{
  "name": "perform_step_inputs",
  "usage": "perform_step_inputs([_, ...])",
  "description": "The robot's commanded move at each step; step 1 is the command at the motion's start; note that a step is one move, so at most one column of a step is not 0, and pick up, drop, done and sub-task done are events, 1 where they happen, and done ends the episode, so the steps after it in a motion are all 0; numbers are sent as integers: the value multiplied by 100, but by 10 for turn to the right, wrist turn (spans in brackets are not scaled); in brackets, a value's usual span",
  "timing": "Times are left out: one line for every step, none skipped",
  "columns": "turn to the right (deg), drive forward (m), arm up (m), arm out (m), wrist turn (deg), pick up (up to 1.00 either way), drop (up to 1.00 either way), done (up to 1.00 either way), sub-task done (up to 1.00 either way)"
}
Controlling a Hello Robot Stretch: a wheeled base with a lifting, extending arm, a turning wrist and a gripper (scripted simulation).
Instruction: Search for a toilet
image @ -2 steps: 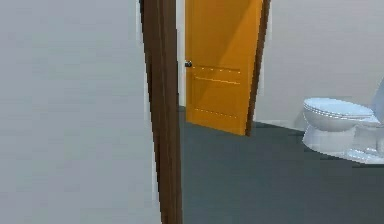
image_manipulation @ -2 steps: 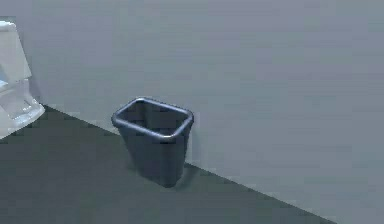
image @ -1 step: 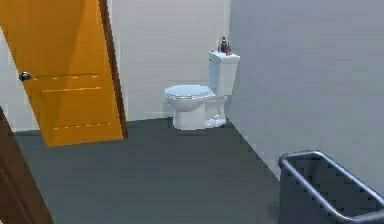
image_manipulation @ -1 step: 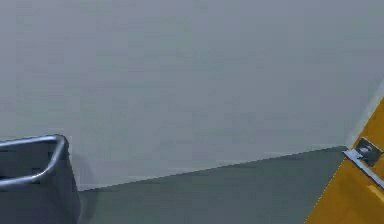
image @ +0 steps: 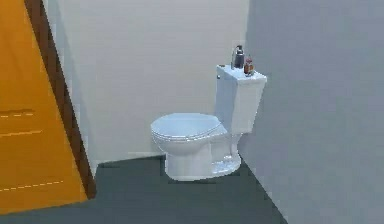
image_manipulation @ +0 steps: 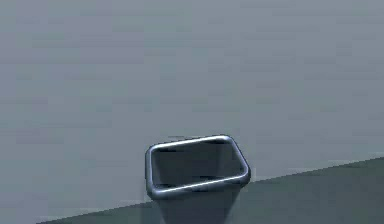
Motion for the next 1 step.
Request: perform_step_inputs([90, 0, 0, 0, 0, 0, 0, 0, 0])
